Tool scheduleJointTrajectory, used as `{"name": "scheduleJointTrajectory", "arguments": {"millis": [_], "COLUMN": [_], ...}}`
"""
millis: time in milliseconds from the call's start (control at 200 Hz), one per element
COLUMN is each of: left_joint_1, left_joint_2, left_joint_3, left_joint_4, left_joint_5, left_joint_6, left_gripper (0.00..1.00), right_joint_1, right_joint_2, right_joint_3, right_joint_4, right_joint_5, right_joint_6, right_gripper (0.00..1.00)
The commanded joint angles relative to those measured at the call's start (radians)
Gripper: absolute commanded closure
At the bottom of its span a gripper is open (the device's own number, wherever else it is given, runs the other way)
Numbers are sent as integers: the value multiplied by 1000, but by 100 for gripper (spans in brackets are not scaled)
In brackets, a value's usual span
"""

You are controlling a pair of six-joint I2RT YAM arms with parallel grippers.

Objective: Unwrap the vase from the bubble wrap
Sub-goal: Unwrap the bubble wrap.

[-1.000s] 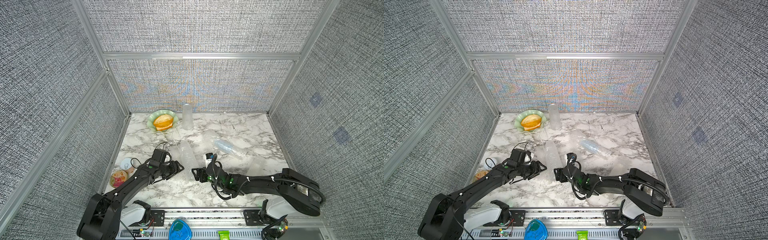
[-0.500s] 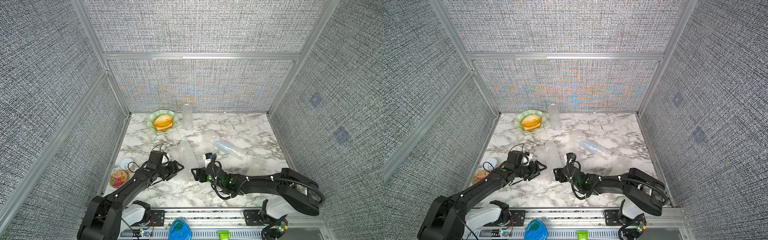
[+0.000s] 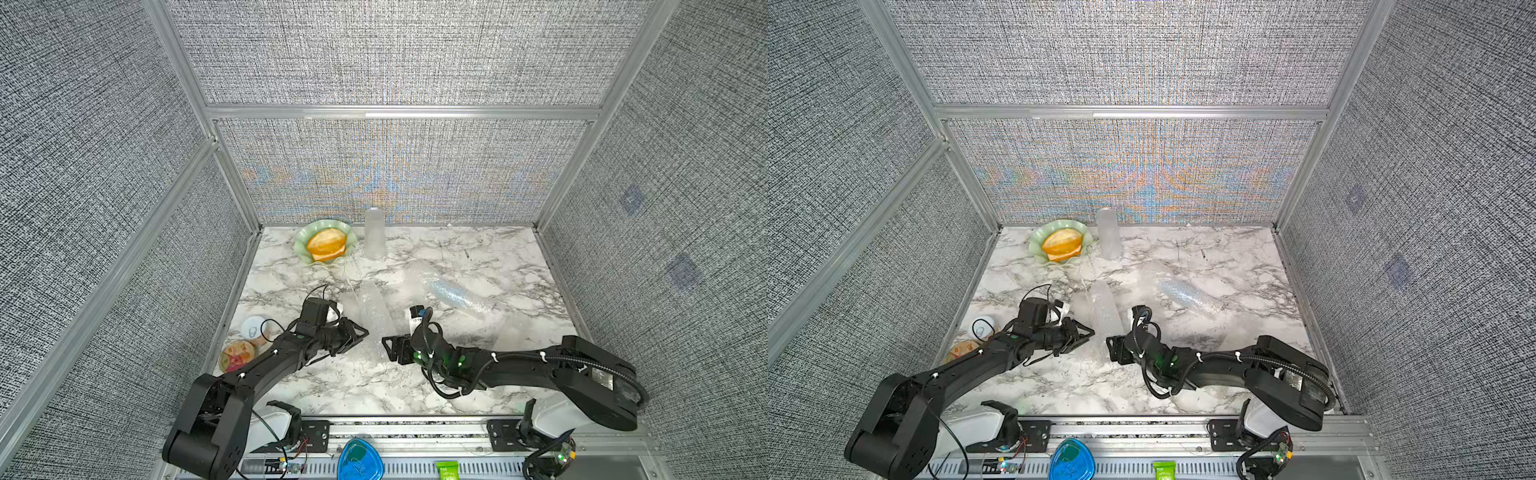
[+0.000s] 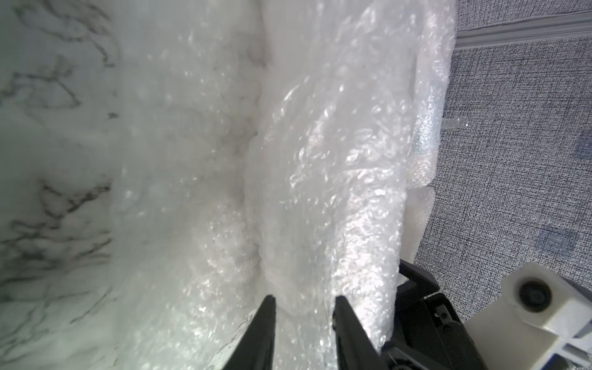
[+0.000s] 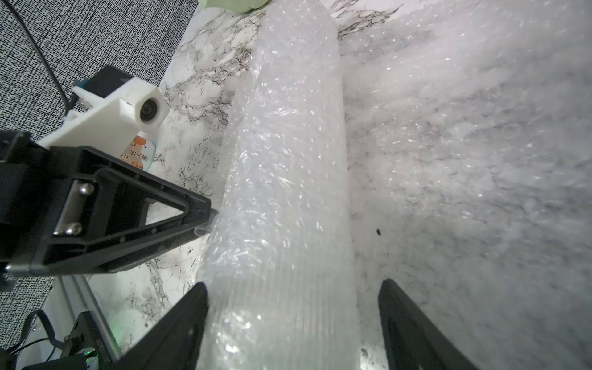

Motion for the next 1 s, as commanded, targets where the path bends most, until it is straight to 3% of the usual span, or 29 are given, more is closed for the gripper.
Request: {"name": "scheduleJointTrajectory", "arguments": {"millis": [0, 125, 545, 996], "left_joint_1": [1, 1, 7, 11], "left_joint_2": [3, 12, 16, 42], "left_joint_3": [11, 27, 142, 128], "left_joint_4": [14, -9, -310, -416], "left_joint_5": [0, -15, -202, -356], "left_joint_6": [7, 26, 196, 242], "left_gripper": [80, 100, 100, 100], "right_joint_1": [-1, -1, -5, -10], "right_joint_2": [9, 11, 19, 32], "right_joint_3": [-5, -1, 15, 33], "right_joint_4": [-125, -125, -174, -212], "right_joint_5": [20, 20, 35, 41], "right_joint_6": [-6, -6, -3, -1], "right_gripper": [23, 23, 23, 23]}}
